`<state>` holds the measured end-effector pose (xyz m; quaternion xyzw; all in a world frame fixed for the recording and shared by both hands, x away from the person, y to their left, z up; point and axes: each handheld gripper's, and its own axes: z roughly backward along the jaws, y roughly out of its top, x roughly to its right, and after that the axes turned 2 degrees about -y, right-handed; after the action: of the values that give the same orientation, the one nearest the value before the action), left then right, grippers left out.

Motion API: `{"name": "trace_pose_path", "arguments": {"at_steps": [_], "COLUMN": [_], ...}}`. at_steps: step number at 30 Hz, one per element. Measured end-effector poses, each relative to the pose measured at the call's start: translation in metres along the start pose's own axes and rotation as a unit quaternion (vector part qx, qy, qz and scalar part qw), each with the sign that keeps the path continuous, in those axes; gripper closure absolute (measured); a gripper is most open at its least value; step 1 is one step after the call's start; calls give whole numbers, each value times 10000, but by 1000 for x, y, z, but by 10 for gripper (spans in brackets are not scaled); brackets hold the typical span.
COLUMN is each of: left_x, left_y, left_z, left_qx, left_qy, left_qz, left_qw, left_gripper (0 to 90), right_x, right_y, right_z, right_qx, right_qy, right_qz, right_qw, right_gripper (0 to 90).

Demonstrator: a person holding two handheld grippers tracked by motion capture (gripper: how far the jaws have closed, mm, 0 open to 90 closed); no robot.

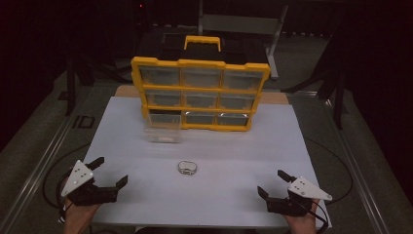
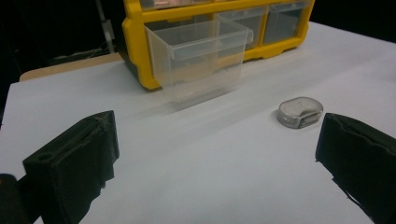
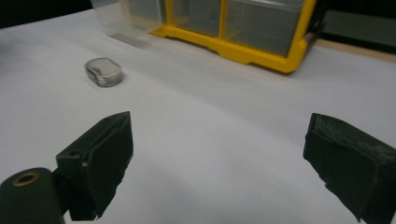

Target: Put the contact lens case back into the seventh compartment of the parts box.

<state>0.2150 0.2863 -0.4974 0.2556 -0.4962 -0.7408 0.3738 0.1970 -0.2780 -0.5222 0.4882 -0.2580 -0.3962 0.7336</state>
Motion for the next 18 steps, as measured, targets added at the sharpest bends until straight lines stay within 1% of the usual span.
{"name": "trace_pose_path", "arguments": {"at_steps": [3,4,6,7,10,15,16,18], "left_x": [0,0,1,0,-1,-1,-1,0], "left_y": [0,-1,-1,-2,-2,-3,-3,-2], "left_z": [0,-1,-1,-1,0,0,-1,-2], "left_qx": [-9,-73,-91,-96,-90,-107,-148,-150], "left_qy": [-9,16,52,59,77,106,107,93], "left_qz": [-3,-34,-66,-65,-39,-33,-57,-68], "left_qw": [10000,10000,9999,9999,9999,9999,9998,9998], "left_gripper": [5,4,4,4,4,4,4,4], "right_x": [1,1,2,3,6,5,5,5], "right_y": [-1,-1,-1,0,0,0,0,0], "right_z": [-2,-1,-1,1,2,1,1,1], "right_qx": [-7,71,123,226,276,262,266,277], "right_qy": [4,13,27,35,16,1,3,5], "right_qz": [-35,-82,-100,-167,-245,-212,-203,-195], "right_qw": [10000,9999,9999,9996,9993,9994,9994,9994], "right_gripper": [84,84,83,84,83,84,83,84]}}
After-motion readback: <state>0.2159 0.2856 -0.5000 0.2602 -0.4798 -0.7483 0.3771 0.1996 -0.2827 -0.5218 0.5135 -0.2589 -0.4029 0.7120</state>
